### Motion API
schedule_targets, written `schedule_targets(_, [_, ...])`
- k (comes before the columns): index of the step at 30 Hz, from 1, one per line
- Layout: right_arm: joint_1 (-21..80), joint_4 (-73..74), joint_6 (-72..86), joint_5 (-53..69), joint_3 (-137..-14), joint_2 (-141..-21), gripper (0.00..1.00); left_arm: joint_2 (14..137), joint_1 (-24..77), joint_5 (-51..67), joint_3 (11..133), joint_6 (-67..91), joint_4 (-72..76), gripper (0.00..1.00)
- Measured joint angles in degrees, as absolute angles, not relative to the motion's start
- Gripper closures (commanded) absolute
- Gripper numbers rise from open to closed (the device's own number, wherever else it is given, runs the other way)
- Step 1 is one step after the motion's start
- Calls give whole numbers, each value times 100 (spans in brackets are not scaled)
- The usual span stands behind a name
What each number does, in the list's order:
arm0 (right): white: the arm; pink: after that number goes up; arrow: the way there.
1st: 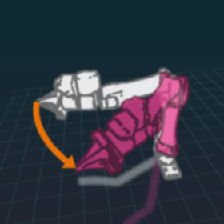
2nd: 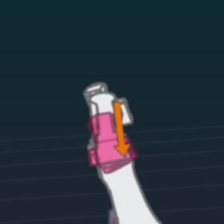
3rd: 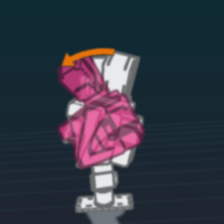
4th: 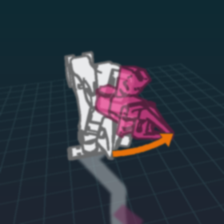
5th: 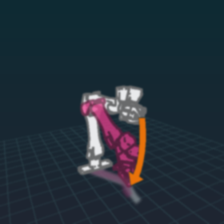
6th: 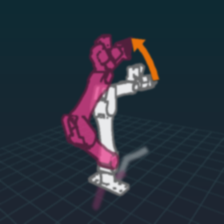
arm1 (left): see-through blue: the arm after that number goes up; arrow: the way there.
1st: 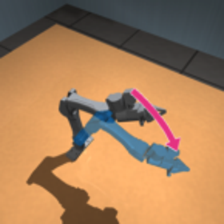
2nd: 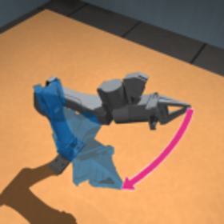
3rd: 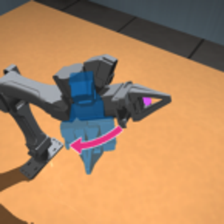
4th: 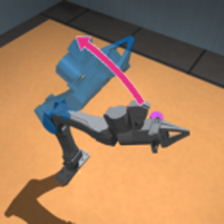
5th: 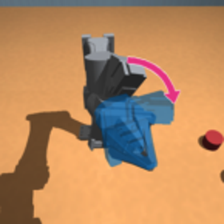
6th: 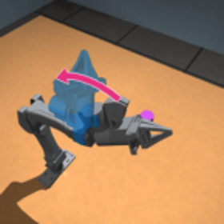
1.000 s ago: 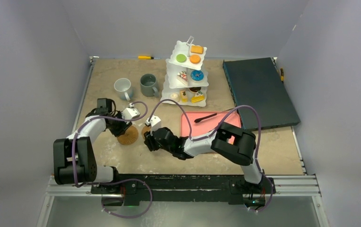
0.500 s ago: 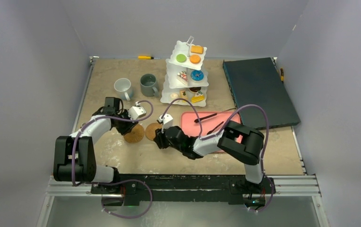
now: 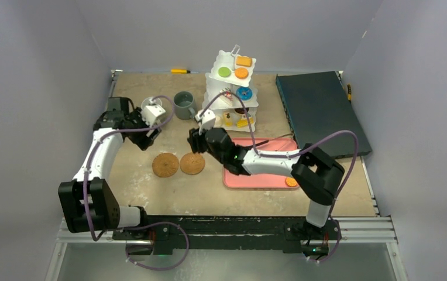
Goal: Serve the afternoon tea
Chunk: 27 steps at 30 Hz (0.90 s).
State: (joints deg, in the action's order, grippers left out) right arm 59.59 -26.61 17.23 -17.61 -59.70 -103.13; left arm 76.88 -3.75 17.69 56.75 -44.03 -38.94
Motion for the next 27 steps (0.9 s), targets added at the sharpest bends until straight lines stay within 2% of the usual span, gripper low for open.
schedule_targets(4, [5498, -2412, 1393, -1865, -7087, -10527, 48, 7690, -1000, 1999, 6525, -4298, -4364, 24])
schedule_targets(8, [5216, -2040, 1144, -1959, -8342, -11209, 38, 7697, -1166, 2152, 7028, -4058, -4571, 23])
schedule_targets(12, [5194, -1529, 998, -2036, -8892, -11710, 31, 7730, -1168, 2309, 7161, -3760, -4635, 23])
schedule_targets(27, [5120, -414, 534, -2296, -10243, -12916, 29, 7970, -1199, 2386, 7338, -3203, -4593, 25])
